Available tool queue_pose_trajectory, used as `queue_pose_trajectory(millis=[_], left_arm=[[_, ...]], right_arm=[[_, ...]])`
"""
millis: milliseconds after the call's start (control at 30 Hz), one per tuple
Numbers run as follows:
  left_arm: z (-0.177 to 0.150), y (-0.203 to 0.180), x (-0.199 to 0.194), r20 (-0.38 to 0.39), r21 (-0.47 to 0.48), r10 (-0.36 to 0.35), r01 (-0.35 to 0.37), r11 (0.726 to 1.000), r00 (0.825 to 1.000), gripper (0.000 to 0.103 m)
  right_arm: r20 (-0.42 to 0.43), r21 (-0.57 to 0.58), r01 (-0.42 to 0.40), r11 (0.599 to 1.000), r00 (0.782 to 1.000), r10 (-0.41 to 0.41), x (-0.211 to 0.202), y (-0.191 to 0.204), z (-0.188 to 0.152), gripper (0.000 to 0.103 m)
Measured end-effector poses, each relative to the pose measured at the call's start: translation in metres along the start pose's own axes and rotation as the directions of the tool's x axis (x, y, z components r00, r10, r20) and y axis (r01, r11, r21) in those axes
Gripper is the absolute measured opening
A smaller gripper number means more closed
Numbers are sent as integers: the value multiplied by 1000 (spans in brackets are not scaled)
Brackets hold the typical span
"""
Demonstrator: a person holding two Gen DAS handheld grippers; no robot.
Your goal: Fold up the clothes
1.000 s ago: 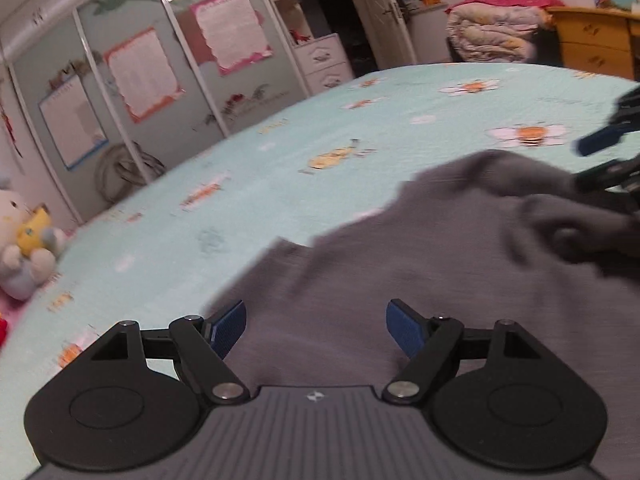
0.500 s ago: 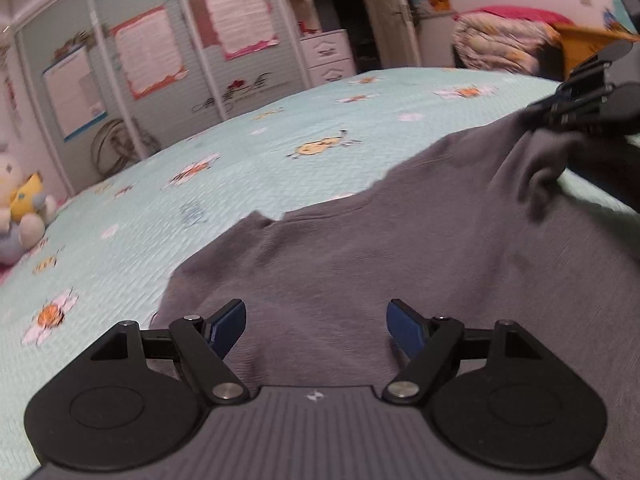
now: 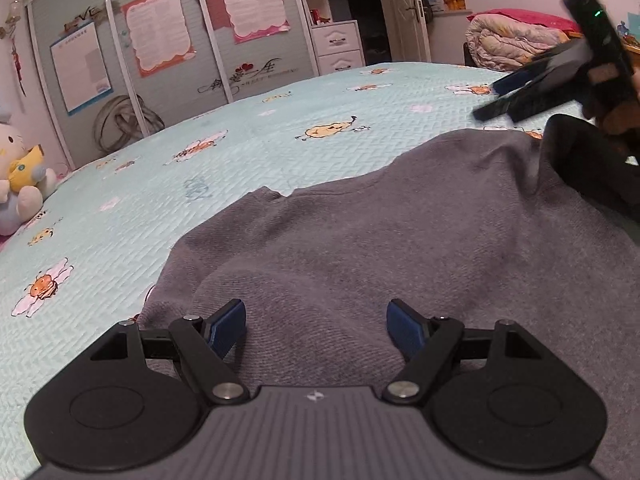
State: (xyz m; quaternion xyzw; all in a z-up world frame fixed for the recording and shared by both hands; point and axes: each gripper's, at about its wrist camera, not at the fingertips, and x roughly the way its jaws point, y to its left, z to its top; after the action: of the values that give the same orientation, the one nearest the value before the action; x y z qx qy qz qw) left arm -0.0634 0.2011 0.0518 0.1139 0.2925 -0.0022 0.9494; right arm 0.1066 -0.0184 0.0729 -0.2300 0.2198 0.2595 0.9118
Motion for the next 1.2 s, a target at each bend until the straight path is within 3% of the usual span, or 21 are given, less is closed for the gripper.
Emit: queue_pose_trajectory(millis=[67,200,233,267,300,400,467,533,700,800,900,933,1000,1100,1200], left_arm=[[1,-1,-1,5,1,-9,9,1000,1000,82],[0,-2,0,2,24,-14,14,1000,1000,82],[0,-2,1,2,29,-16,16,999,1000,82],[0,-2,1,2,32,-18,18,999,1000,82],[0,-1,1,3,30,-19,19,999,1000,82],[3,6,-2,21,7,-10,10,1000,1000,82],[7,14,-4,43,-14,3,-2,1000,999,82],[14,24,-6,69,-34,19,-17,999,997,82],[37,60,6,92,-83,54,-47,995,994,89],[52,85,34,56,-108,44,-38,993,997,89],[65,108,66,32,-137,-58,62,989,998,89],[68,116,75,26,-179,-88,91,980,996,89],[70,137,94,3,-325,-187,178,929,982,89],[66,165,121,-4,-538,-325,272,798,946,88],[60,171,138,-31,-602,-368,277,749,929,88]], right_arm=[[-51,-106,-60,993,997,55,14,13,3,64],[-112,-271,-92,958,992,63,38,30,4,61],[-130,-280,-125,952,987,91,44,29,4,54],[-158,-281,-152,948,981,110,50,29,4,20],[-196,-271,-172,947,973,121,56,29,4,10],[-206,-289,-152,945,974,94,64,26,8,9],[-182,-234,-90,968,982,48,71,13,12,8],[-215,-168,-66,984,976,29,82,4,10,8],[-216,-33,13,999,976,-20,81,4,-6,8],[-158,58,49,997,987,-39,77,3,-18,8],[-88,117,52,992,995,-41,76,3,-28,8],[-77,138,41,990,997,-30,77,0,-29,8],[-62,201,-1,980,998,13,78,-14,-28,8],[-40,291,-52,955,997,66,79,-27,-32,9],[-38,277,-40,960,998,53,77,-20,-33,9]])
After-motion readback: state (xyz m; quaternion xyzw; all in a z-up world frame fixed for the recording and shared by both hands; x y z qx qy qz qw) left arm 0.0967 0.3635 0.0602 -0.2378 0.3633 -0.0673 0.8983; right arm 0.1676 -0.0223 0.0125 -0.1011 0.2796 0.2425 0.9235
